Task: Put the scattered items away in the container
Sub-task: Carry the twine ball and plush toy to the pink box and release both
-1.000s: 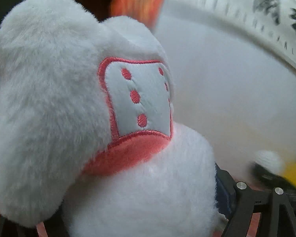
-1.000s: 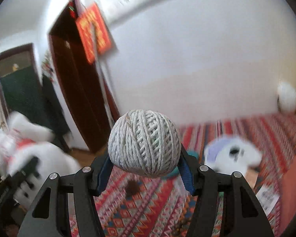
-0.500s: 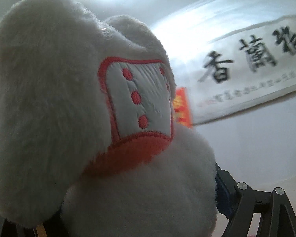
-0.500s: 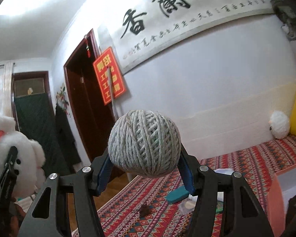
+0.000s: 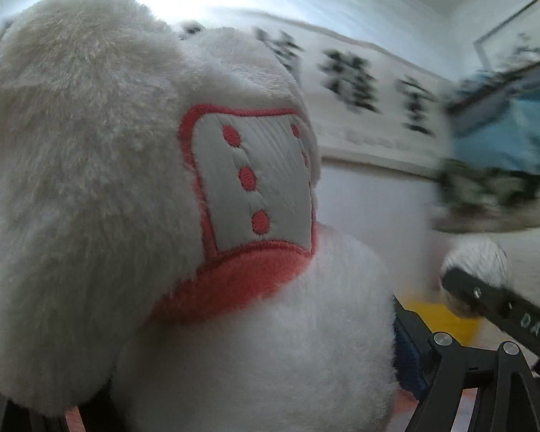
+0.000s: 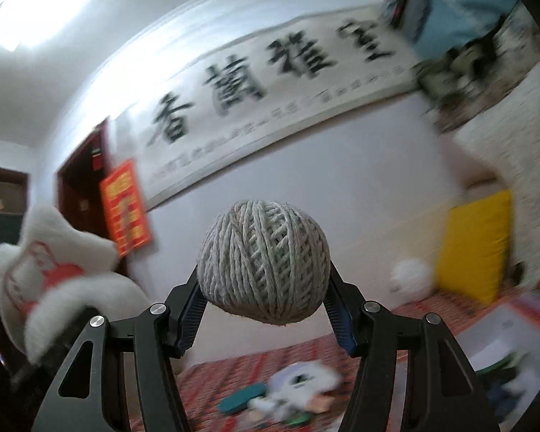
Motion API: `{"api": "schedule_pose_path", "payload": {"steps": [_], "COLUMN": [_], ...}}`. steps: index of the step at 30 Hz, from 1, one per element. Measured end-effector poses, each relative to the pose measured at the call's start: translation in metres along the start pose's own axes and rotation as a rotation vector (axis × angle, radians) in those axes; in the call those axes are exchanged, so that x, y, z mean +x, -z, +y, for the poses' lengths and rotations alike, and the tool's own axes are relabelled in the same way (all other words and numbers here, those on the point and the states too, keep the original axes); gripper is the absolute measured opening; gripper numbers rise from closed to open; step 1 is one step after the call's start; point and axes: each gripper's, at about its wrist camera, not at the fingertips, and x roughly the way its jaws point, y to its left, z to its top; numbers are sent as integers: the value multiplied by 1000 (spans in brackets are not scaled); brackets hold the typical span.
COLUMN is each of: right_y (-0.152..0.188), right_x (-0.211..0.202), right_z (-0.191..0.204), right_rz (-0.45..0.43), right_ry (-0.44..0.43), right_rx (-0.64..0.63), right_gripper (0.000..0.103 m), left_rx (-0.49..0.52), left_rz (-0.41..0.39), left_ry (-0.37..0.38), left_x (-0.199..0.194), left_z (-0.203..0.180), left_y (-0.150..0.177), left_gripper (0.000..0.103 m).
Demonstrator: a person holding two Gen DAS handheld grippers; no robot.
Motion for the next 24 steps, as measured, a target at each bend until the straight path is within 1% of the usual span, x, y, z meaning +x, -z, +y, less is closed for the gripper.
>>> {"api": "schedule_pose_path", "payload": {"steps": [2, 4, 5, 7, 9, 11, 12, 14, 16, 17, 18, 19, 20, 21, 23, 24], "right_y": [-13, -21, -24, -27, -25, -21, -19, -9, -2, 1, 4, 7, 9, 8, 6, 5], "right_x": [-8, -15, -18, -22, -21, -19, -15, -9, -2, 3, 8, 11, 14, 14, 12, 11], "right_z": [-27, -59, -74, -106, -140, -168, -183, -209, -232, -241, -250, -257, -259, -259, -258, -257], "right_rz": [-18, -26, -25, -5, 27, 58, 80, 119, 159, 189, 229, 259, 268, 262, 241, 234], "right_ry": [61, 132, 172, 249, 303, 345, 367, 383, 386, 379, 384, 404, 428, 460, 532, 550], "right_rx": [28, 58, 70, 102, 162, 211, 240, 305, 368, 393, 406, 409, 406, 385, 325, 304], "right_gripper": [63, 63, 63, 63, 63, 63, 63, 63, 64, 66, 71, 79, 96, 103, 103, 103], "left_rx": [-17, -11, -8, -14, -31, -41, -47, -57, -83, -100, -113, -124, -135, -147, -158, -159], "left_rz": [53, 115, 149, 246, 350, 439, 482, 580, 701, 773, 833, 884, 923, 943, 932, 911], "left_ry": [83, 144, 169, 217, 263, 300, 314, 344, 392, 423, 447, 466, 478, 483, 479, 470], "left_x": [28, 57, 66, 89, 115, 145, 151, 163, 171, 174, 178, 181, 185, 187, 185, 182], "left_z": [-22, -48, -59, -81, -98, -111, -115, -125, -131, -135, -137, -139, -140, -138, -134, -131], "left_y": [8, 20, 29, 49, 68, 83, 95, 119, 148, 163, 175, 183, 189, 193, 194, 190], "left_gripper": [91, 91, 91, 91, 91, 91, 91, 91, 93, 96, 97, 97, 98, 98, 101, 101]}}
